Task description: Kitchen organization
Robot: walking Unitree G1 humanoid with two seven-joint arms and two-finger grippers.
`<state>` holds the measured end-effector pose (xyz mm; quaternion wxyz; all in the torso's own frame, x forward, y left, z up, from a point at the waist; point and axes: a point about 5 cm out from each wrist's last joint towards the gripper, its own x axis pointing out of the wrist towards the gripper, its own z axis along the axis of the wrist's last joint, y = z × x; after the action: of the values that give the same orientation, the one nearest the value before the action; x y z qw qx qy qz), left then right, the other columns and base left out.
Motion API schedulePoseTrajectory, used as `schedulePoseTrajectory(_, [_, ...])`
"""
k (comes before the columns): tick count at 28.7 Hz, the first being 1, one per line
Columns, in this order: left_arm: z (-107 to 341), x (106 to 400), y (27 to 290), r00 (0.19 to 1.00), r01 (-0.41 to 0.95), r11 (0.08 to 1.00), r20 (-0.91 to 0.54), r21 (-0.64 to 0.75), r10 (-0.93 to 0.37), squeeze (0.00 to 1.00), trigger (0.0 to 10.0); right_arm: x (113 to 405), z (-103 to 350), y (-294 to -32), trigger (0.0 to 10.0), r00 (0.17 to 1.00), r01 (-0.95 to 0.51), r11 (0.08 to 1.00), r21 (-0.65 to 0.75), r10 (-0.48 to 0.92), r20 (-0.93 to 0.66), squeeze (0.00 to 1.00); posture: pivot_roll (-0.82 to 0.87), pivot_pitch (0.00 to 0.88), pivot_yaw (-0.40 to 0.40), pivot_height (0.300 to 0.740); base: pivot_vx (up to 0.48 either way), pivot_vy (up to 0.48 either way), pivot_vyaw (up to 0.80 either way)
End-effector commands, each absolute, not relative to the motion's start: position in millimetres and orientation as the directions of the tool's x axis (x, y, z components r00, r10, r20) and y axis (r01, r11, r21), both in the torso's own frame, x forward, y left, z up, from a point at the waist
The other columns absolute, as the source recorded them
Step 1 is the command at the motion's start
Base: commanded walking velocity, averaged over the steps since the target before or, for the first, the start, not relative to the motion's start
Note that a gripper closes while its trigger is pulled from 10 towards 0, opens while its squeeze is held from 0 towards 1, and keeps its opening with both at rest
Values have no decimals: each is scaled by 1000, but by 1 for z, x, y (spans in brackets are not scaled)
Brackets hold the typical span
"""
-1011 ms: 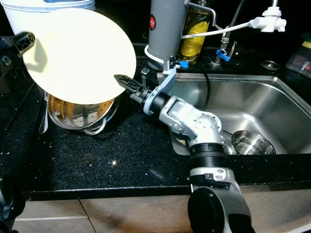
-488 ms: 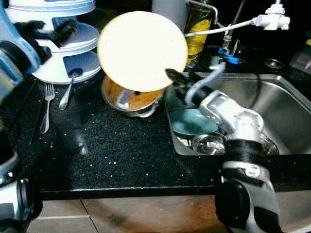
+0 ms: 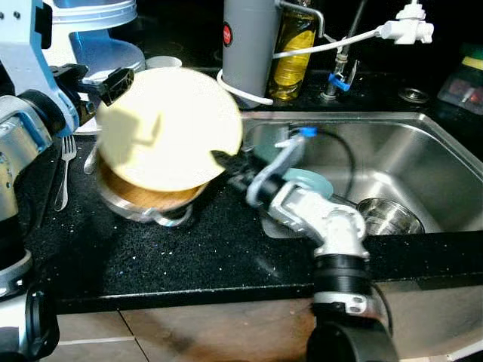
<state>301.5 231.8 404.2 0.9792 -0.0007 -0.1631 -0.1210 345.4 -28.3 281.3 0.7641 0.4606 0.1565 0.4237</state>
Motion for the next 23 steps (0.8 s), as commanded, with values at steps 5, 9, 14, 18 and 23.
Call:
schedulePoseTrajectory(5, [400,293,232,913,273,957,288,95,-289,0,10000,340,281,-4,10000,539,-532,236,813,835,110,0,43,205,-51,740,0,0,0])
schedulePoseTrajectory(9, [400,292,235,917,253,963,294,91,-269,0,10000,341,282,-3,10000,543,-541,247,804,832,109,169,46,198,-56,740,0,0,0])
schedulePoseTrajectory(14, [400,291,240,922,235,968,296,82,-249,0,10000,345,285,-4,10000,568,-548,276,790,816,108,471,47,194,-58,740,0,0,0])
schedulePoseTrajectory(18, [401,291,241,922,228,970,300,84,-243,0,10000,347,287,-5,10000,577,-552,280,785,808,118,0,46,194,-55,740,0,0,0])
schedulePoseTrajectory(23, [403,292,243,924,214,974,309,74,-227,0,10000,350,291,-9,0,595,-542,266,797,791,141,0,46,196,-53,740,0,0,0])
